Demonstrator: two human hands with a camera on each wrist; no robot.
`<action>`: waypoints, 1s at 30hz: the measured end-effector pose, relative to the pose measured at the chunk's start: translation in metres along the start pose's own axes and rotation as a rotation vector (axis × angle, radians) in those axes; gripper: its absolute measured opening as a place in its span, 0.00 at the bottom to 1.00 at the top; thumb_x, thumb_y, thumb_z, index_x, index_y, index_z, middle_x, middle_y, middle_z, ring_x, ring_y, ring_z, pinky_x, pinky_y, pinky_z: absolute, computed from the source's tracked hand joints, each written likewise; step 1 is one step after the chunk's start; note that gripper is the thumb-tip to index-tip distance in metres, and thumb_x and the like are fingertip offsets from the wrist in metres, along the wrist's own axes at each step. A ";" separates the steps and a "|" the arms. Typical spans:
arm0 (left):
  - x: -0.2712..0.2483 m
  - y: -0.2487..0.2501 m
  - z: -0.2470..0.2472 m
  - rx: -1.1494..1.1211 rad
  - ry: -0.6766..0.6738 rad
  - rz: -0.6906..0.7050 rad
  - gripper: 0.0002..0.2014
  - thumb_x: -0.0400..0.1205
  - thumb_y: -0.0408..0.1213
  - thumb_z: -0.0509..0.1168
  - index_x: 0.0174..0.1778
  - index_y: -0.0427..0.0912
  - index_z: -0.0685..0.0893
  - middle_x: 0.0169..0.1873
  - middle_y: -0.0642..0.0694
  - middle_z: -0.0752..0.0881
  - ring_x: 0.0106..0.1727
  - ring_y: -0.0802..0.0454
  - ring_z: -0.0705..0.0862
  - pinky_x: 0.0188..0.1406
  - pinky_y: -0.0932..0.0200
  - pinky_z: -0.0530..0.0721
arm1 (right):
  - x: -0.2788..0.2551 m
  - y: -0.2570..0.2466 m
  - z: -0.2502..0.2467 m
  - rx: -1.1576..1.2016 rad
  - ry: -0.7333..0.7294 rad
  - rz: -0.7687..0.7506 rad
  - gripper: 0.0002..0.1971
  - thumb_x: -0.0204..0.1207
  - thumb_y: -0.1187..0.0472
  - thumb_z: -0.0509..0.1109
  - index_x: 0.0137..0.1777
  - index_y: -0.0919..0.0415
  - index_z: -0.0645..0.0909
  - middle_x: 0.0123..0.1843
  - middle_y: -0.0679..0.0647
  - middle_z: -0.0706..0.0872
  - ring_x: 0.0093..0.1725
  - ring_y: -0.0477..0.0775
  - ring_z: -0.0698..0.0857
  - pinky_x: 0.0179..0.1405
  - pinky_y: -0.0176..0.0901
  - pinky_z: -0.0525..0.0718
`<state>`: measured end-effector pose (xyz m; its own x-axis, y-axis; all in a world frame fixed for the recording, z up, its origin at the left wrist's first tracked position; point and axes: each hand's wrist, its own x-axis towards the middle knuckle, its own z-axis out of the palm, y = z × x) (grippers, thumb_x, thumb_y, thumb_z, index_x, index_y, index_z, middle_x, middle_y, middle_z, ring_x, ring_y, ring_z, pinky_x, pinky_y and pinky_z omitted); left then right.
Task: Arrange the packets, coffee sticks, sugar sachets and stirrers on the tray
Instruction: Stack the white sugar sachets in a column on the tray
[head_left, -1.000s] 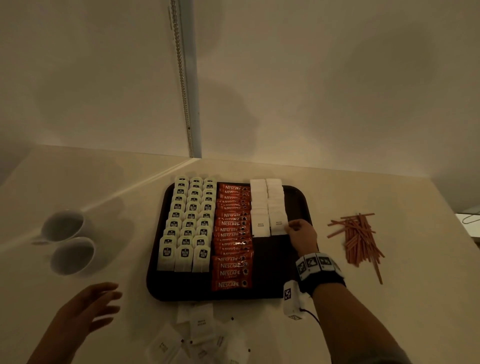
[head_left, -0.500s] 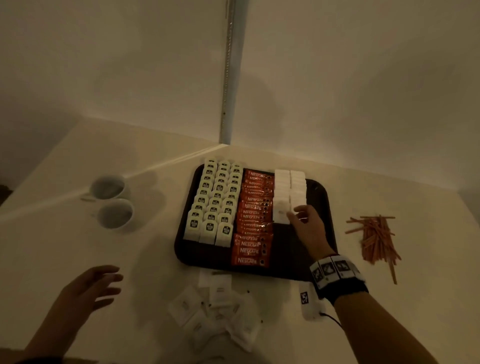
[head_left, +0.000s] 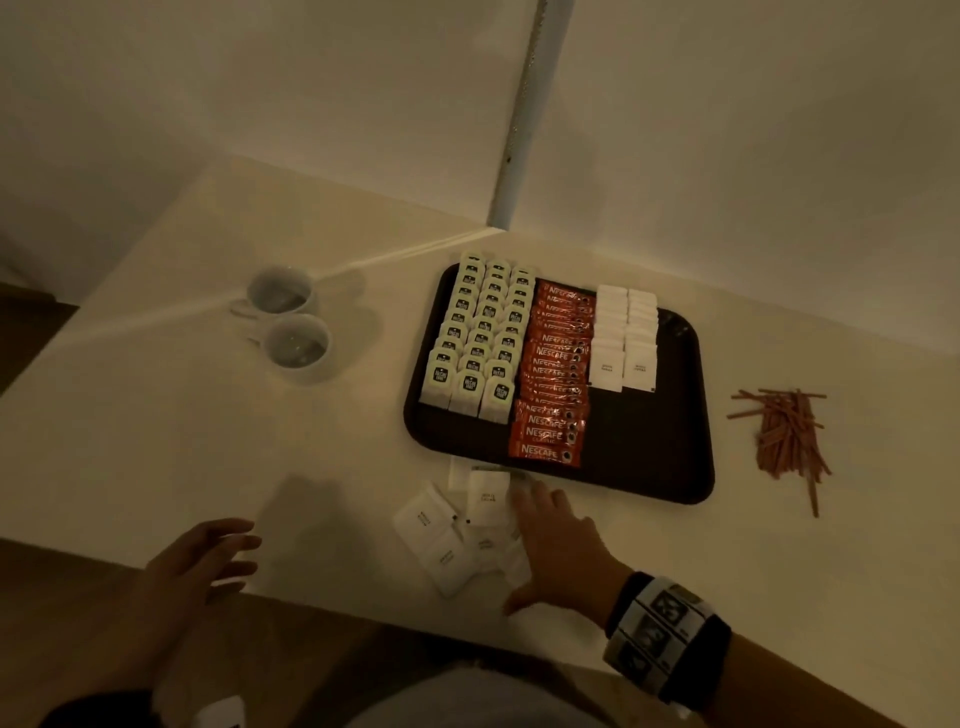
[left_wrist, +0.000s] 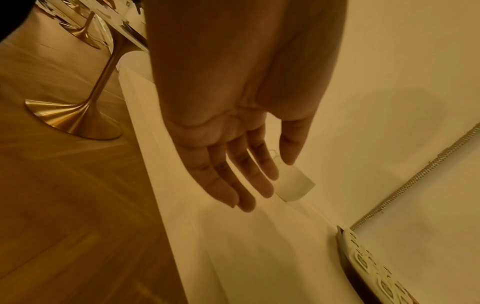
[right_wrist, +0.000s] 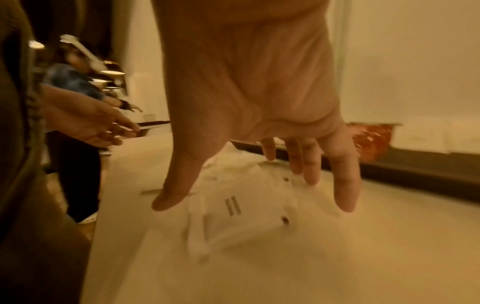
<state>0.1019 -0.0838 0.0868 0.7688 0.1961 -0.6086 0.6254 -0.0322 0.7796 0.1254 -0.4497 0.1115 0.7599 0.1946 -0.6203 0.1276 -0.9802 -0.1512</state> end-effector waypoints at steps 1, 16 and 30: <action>0.000 -0.002 -0.003 -0.005 0.001 -0.001 0.09 0.86 0.31 0.57 0.52 0.43 0.83 0.51 0.39 0.87 0.50 0.37 0.84 0.47 0.48 0.81 | 0.000 0.001 0.004 0.043 0.037 0.061 0.62 0.52 0.35 0.81 0.80 0.51 0.46 0.79 0.53 0.54 0.75 0.58 0.60 0.67 0.62 0.75; 0.001 0.001 -0.003 -0.007 -0.014 0.032 0.09 0.86 0.31 0.57 0.52 0.41 0.83 0.51 0.39 0.87 0.49 0.38 0.84 0.49 0.49 0.81 | 0.014 0.015 0.014 0.402 0.134 0.035 0.34 0.65 0.51 0.79 0.71 0.57 0.72 0.68 0.51 0.66 0.63 0.49 0.71 0.66 0.39 0.75; 0.002 0.070 0.040 0.067 -0.131 0.188 0.09 0.85 0.32 0.59 0.52 0.39 0.84 0.51 0.36 0.87 0.52 0.35 0.85 0.54 0.44 0.81 | -0.005 0.061 -0.061 0.722 0.069 0.045 0.27 0.72 0.55 0.75 0.70 0.51 0.72 0.57 0.43 0.78 0.56 0.43 0.78 0.47 0.31 0.77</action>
<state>0.1526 -0.1243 0.1339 0.8805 0.0519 -0.4713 0.4740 -0.1223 0.8720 0.1684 -0.5130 0.1516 0.7957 0.1288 -0.5918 -0.3395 -0.7143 -0.6119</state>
